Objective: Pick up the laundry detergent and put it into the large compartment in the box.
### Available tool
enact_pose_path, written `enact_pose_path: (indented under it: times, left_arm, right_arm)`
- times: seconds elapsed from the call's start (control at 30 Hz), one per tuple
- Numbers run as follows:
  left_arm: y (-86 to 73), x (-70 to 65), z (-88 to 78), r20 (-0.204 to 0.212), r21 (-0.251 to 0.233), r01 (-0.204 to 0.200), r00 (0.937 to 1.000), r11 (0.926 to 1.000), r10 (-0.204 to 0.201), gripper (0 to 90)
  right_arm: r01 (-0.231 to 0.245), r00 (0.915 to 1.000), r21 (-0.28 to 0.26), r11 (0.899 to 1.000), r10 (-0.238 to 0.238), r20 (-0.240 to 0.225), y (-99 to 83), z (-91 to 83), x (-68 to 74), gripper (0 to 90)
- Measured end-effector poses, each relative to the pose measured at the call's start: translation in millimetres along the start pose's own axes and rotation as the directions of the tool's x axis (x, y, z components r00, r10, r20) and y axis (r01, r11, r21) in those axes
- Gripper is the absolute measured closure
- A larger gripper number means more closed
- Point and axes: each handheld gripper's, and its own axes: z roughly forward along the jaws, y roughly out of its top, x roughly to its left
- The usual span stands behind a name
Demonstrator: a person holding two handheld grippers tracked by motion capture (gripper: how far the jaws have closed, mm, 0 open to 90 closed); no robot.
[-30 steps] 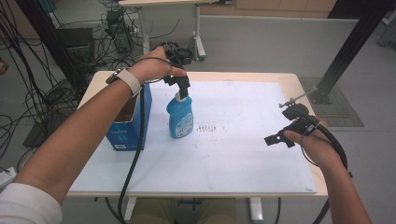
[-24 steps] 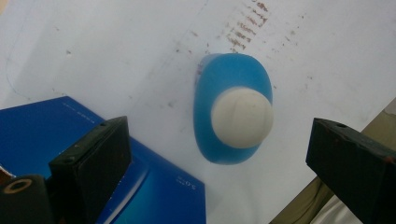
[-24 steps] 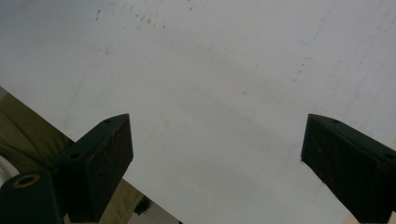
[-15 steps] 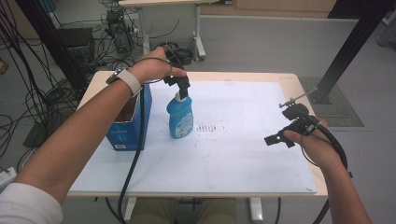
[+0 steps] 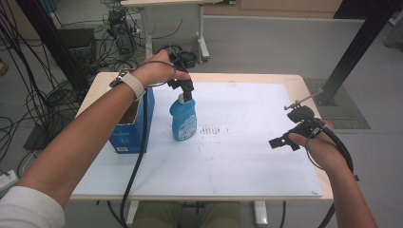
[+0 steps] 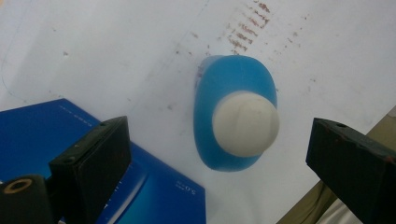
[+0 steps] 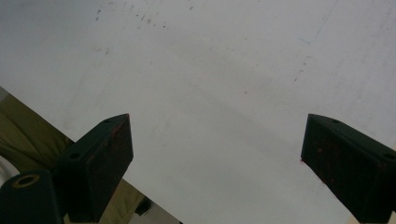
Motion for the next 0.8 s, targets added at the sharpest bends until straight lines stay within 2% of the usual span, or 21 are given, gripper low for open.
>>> enact_pose_path:
  times: [0.47,0.8]
  left_arm:
    - [4.0,-2.4,29.6,0.014,0.015,-0.008,0.9999,0.9998,0.008,7.3]
    - [2.4,-7.1,48.1,0.005,0.016,-0.011,0.9999,0.9998,0.011,8.7]
  right_arm:
    - [-0.011,0.9999,0.005,1.0,0.011,-0.007,-3.0,3.1,-2.6,8.7]
    - [-0.014,0.9998,0.006,1.0,0.015,-0.012,-4.3,5.1,-4.2,8.8]
